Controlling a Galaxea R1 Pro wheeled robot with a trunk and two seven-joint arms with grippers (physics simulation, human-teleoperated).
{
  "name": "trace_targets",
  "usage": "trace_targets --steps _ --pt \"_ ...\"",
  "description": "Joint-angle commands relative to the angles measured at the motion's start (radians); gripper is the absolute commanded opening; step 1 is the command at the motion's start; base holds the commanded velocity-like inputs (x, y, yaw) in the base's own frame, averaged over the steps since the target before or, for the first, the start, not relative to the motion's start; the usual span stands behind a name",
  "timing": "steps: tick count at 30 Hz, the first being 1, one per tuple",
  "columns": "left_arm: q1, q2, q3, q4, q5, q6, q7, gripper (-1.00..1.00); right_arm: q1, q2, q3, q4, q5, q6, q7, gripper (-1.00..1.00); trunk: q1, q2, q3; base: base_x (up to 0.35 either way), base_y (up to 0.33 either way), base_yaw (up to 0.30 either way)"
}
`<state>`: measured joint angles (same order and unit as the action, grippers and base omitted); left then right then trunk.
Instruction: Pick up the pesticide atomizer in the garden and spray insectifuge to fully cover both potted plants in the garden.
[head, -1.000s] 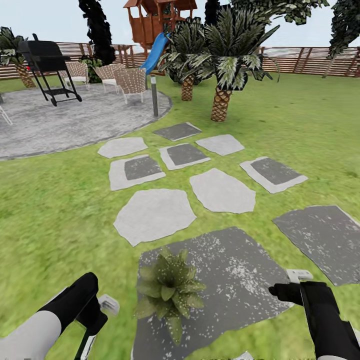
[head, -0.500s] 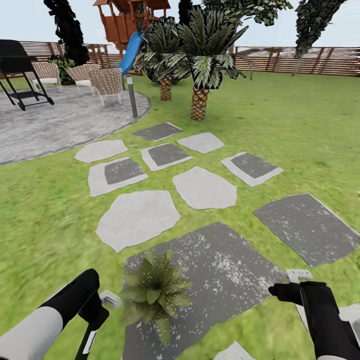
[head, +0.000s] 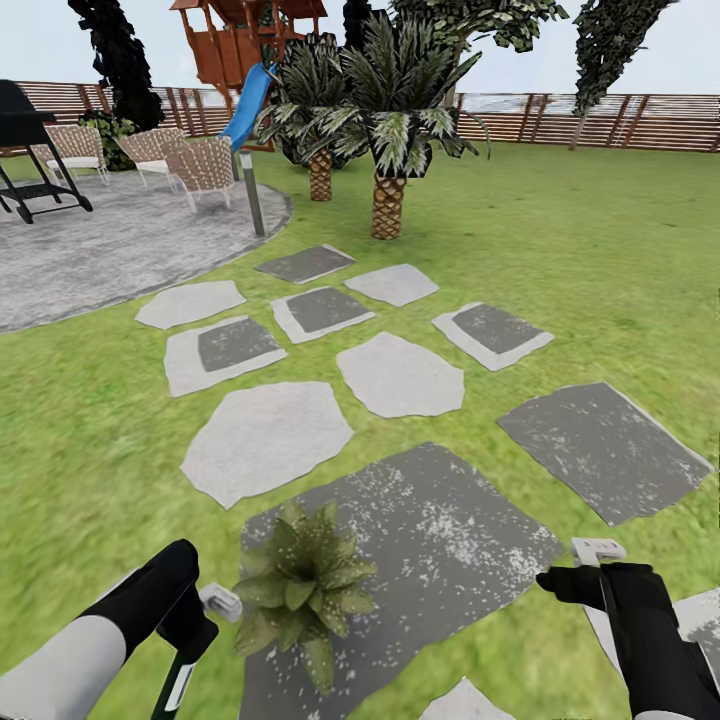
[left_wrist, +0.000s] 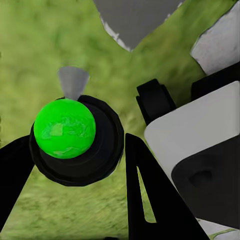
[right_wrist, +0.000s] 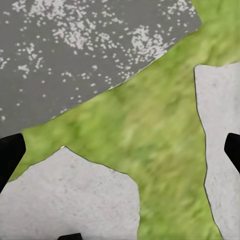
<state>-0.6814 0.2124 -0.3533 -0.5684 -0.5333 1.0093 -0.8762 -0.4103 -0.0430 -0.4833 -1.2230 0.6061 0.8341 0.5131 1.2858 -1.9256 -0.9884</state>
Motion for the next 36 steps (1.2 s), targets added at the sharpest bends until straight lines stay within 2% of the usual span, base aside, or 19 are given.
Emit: trace_targets --steps 1,11,23,27,36 --pt "-0.001 0.001 -0.004 -0.002 -0.01 0.002 -0.01 -1.0 -0.001 0.0 -0.001 -0.001 0.011 0.002 0.01 1.0 0.0 0.0 -0.001 0.0 0.0 -0.143" --pt "0.003 0.001 -0.003 -0.002 -0.01 0.002 -0.008 -1.0 -0.001 0.0 -0.001 -0.001 0.011 0.002 0.01 1.0 0.0 0.0 -0.001 0.0 0.003 -0.175" --pt "0.006 0.001 -0.001 -0.002 -0.01 0.0 -0.012 -1.0 -0.001 0.001 0.0 -0.001 0.011 0.002 0.01 1.0 0.0 0.0 -0.001 -0.137 0.25 -0.014" --pt "0.006 0.001 -0.002 -0.002 -0.01 0.0 -0.009 -1.0 -0.001 0.0 0.0 -0.001 0.011 0.002 0.01 1.0 0.0 0.0 -0.001 -0.006 0.279 -0.229" --pt "0.0 0.001 -0.009 -0.002 -0.01 0.001 -0.009 -1.0 -0.001 -0.004 -0.001 -0.001 0.01 0.002 0.01 1.0 0.0 0.0 -0.001 0.0 0.025 -0.272"
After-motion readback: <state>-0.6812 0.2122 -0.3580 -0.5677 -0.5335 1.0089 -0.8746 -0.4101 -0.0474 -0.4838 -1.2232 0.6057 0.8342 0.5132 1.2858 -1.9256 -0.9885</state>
